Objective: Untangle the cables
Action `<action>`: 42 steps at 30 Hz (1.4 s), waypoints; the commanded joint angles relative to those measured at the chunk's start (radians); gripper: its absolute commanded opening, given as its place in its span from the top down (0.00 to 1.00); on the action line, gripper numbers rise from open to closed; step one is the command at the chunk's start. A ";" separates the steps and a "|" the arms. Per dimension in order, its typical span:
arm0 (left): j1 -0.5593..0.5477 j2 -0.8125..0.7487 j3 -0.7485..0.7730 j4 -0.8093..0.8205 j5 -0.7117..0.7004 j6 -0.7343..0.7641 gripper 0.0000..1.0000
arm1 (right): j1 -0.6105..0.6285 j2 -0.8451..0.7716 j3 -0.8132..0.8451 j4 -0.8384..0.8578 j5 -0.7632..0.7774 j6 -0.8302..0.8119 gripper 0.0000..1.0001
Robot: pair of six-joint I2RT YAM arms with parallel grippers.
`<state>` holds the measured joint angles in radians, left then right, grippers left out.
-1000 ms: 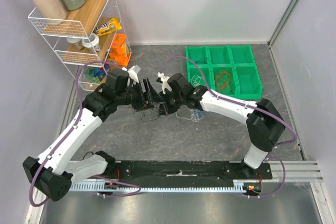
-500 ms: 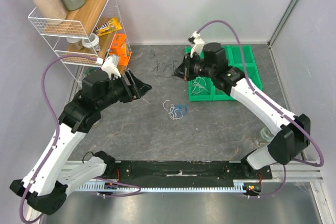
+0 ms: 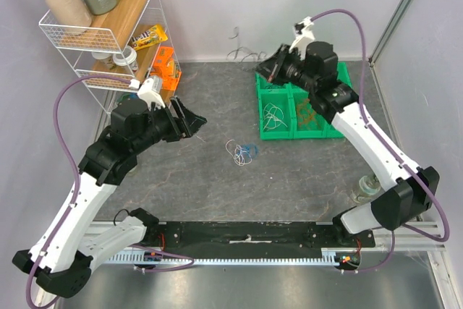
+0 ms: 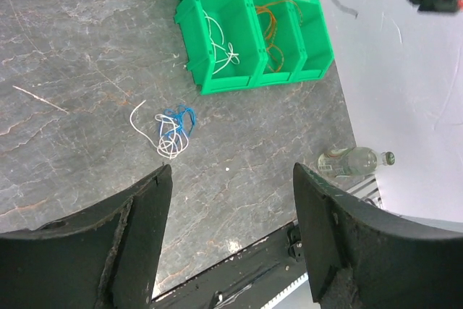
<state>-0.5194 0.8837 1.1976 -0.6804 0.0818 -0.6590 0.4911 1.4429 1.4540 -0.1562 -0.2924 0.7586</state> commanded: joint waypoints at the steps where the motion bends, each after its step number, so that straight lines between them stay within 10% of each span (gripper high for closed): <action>1: -0.001 0.021 0.016 0.007 0.041 0.058 0.26 | -0.110 0.062 0.091 -0.029 0.087 0.044 1.00; 9: -0.002 0.046 0.042 -0.036 0.088 0.099 0.25 | -0.276 0.272 0.221 -0.172 0.379 -0.056 1.00; 25: 0.001 0.073 0.083 -0.127 0.090 0.145 0.25 | -0.221 0.780 0.680 -0.506 0.909 -0.545 1.00; 42: 0.001 0.120 0.112 -0.136 0.110 0.122 0.25 | -0.224 0.932 0.735 -0.456 0.502 -0.610 1.00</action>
<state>-0.5194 1.0035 1.2701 -0.8242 0.1684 -0.5503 0.3157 2.3421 2.1319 -0.6495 0.4175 0.1265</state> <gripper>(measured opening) 0.748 0.007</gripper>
